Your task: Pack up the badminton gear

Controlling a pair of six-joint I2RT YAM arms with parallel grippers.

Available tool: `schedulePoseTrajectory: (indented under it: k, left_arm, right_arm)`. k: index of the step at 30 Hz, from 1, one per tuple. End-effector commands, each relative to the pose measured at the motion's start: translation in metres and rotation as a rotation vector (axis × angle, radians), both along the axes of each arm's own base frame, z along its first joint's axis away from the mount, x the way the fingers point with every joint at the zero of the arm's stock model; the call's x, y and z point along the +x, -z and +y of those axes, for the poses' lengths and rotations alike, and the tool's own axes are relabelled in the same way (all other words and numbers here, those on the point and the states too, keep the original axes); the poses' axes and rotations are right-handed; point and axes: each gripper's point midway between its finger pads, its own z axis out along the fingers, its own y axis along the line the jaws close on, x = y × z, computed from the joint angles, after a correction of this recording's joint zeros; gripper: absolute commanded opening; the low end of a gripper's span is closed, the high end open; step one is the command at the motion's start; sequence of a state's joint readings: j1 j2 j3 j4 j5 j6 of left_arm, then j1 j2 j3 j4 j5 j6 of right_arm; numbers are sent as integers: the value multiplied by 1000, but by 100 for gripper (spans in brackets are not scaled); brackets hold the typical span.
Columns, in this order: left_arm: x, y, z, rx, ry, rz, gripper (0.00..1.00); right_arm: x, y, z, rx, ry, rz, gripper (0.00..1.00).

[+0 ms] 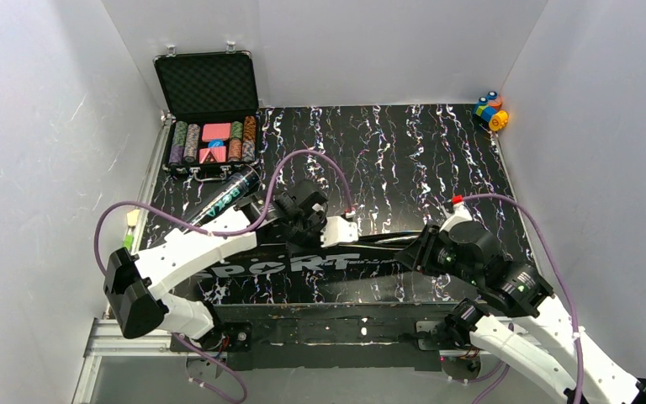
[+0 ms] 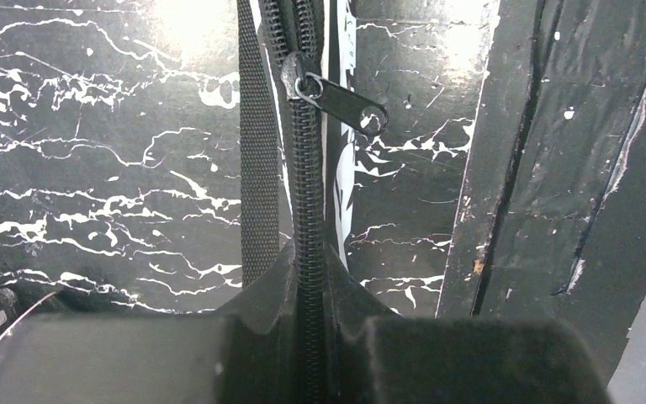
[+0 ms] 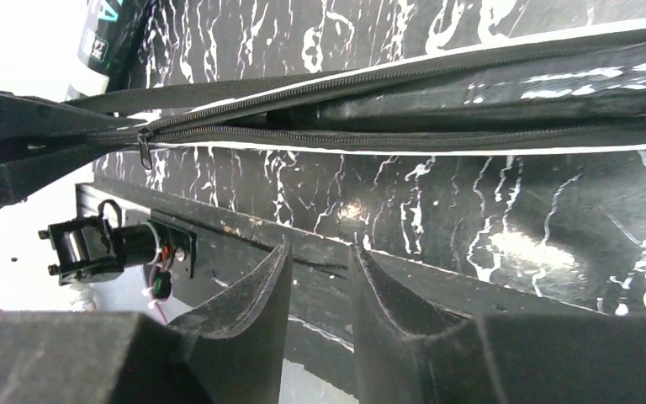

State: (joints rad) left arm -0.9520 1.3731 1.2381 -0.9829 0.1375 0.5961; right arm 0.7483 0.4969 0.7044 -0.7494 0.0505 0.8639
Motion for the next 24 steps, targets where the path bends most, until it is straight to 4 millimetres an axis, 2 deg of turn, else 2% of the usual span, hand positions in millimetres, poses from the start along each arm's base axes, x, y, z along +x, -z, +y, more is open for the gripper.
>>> schedulePoseTrajectory:
  k: [1, 3, 4, 8, 12, 14, 16, 19, 21, 24]
  left_arm:
    - [8, -30, 0, -82, -30, -93, 0]
    - [8, -33, 0, -97, -35, -103, 0]
    - [9, -34, 1, -105, -43, -111, 0]
    - [7, -27, 6, -107, -72, -112, 0]
    - [-1, -17, 9, -122, -59, -95, 0]
    - [-6, -18, 9, -155, -61, -83, 0]
    - [-4, -28, 8, -217, -109, -101, 0]
    - [-7, -51, 2, -366, -103, -136, 0]
    - [-13, -49, 3, -391, -90, -128, 0]
    - [-12, -35, 6, -341, -101, -109, 0]
  right_arm:
    - [13, -34, -30, -39, 155, -88, 41]
    - [20, -41, -55, -86, 282, -107, 39]
    - [23, -44, -66, -105, 336, -119, 36]
    - [32, -34, -97, -222, 504, -101, 21]
    - [49, -16, -91, -271, 524, -41, 30]
    - [59, -17, -95, -254, 564, -8, 36]
    - [70, -23, -107, -217, 626, -7, 40]
    - [85, -39, -129, -177, 711, -43, 39]
    - [95, -38, -141, -166, 747, -46, 34]
    - [114, -12, -150, -102, 762, 54, 17]
